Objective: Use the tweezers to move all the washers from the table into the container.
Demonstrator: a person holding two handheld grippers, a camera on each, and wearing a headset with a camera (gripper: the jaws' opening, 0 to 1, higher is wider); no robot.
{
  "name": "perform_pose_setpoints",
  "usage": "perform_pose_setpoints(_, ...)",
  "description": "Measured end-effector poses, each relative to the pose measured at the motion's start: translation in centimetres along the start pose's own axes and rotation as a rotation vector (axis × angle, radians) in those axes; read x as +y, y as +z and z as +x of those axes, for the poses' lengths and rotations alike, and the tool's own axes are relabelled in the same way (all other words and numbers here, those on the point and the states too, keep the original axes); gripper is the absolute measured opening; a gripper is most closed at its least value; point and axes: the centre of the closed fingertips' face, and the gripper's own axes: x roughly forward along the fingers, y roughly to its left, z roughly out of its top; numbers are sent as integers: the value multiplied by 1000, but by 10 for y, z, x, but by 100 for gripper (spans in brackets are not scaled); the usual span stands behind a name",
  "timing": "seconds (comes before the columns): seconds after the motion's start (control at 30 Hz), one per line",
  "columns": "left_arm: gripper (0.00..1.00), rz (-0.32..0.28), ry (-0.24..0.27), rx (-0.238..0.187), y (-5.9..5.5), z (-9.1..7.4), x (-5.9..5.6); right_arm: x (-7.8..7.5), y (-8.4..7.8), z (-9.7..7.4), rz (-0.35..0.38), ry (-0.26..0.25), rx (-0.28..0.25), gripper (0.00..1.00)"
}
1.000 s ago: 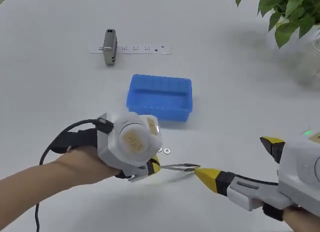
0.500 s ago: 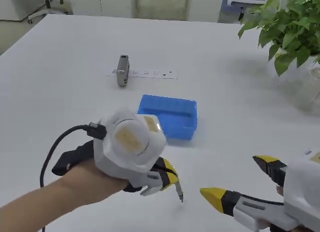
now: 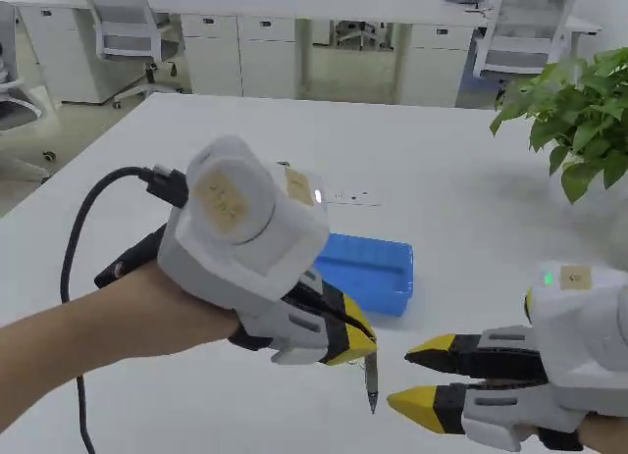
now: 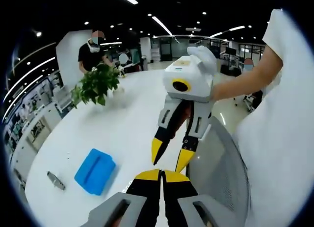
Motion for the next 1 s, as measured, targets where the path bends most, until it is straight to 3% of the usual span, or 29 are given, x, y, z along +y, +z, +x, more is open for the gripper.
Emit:
perform_pose_setpoints(0.13, 0, 18, -1, 2, 5, -11, -8, 14, 13, 7, -47, 68, 13, 16)
perform_pose_setpoints(0.3, 0, 42, -12, 0, 10, -20, -18, 25, 23, 14, -80, 109, 27, 12)
perform_pose_setpoints(0.63, 0, 32, -5, -27, 1, -24, -20, 36, 25, 30, -75, 176, 47, 6)
perform_pose_setpoints(0.73, 0, 29, 13, -36, -2, -24, -14, 32, 25, 36, -73, 184, 52, 5)
perform_pose_setpoints(0.87, 0, -27, 77, -131, -1, -21, 5, 22, 29, 44, -97, 165, 39, 3)
perform_pose_setpoints(0.97, 0, -66, 110, -174, -6, -19, 17, 13, 29, 51, -60, 172, 36, 2)
perform_pose_setpoints(1.0, 0, -109, 133, -202, -8, -19, 23, 9, 30, 54, -48, 172, 29, 2)
